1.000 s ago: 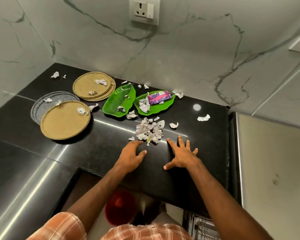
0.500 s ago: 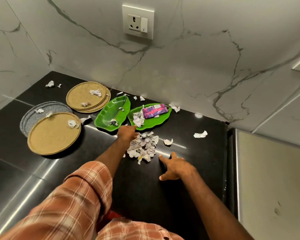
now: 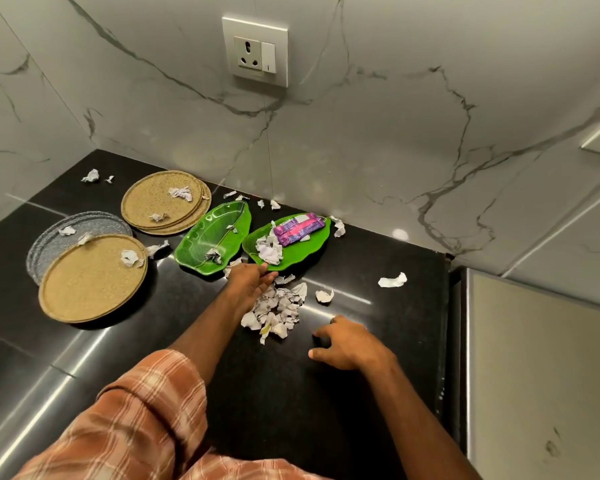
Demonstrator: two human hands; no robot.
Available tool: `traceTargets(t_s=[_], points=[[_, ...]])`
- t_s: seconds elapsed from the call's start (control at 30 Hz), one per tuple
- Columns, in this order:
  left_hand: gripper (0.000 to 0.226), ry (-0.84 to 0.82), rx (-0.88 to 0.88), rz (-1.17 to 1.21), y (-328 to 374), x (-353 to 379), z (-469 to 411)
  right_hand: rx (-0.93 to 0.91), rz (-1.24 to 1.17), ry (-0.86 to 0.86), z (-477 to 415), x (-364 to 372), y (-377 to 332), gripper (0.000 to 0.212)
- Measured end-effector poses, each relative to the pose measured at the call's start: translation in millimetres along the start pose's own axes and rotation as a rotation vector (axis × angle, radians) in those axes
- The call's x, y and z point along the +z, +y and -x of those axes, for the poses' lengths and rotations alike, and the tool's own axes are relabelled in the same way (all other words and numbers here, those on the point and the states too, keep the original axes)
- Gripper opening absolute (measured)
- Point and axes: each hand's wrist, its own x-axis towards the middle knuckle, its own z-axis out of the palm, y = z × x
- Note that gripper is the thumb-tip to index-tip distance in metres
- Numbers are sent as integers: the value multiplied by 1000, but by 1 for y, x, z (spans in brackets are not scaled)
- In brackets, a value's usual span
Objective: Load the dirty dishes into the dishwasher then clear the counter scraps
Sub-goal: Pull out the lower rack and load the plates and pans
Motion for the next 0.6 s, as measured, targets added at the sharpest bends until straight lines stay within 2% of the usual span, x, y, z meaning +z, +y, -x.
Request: traceTargets(t_s=[0.07, 0.13, 0.2, 0.23, 0.33, 0.43, 0.5, 0.53, 0.6], points=[[9, -31, 19, 7, -5, -9, 15, 17, -241, 179, 0, 5, 7, 44], [11, -71, 33, 24, -14, -19, 37, 26, -704, 341, -1, 7, 7, 41], [17, -122, 40, 24, -22, -27, 63, 23, -1150, 351, -3, 7, 1, 40], [16, -155, 43, 11, -27, -30, 75, 9, -1293, 340, -5, 6, -2, 40], [13, -250, 17, -14, -44, -41, 99, -19, -1578, 373, -11, 10, -14, 40], [15, -387, -57, -119, -48, -53, 115, 15, -1662, 475, -13, 19, -17, 42], [30, -388, 16, -430, -43, -62, 121, 37, -1640, 490, -10, 28, -16, 41], [38, -313, 156, -696, -40, -66, 121, 44, -1625, 489, -9, 32, -15, 41], [56, -154, 607, -1192, -31, -73, 120, 73, -1592, 478, -5, 38, -14, 40]])
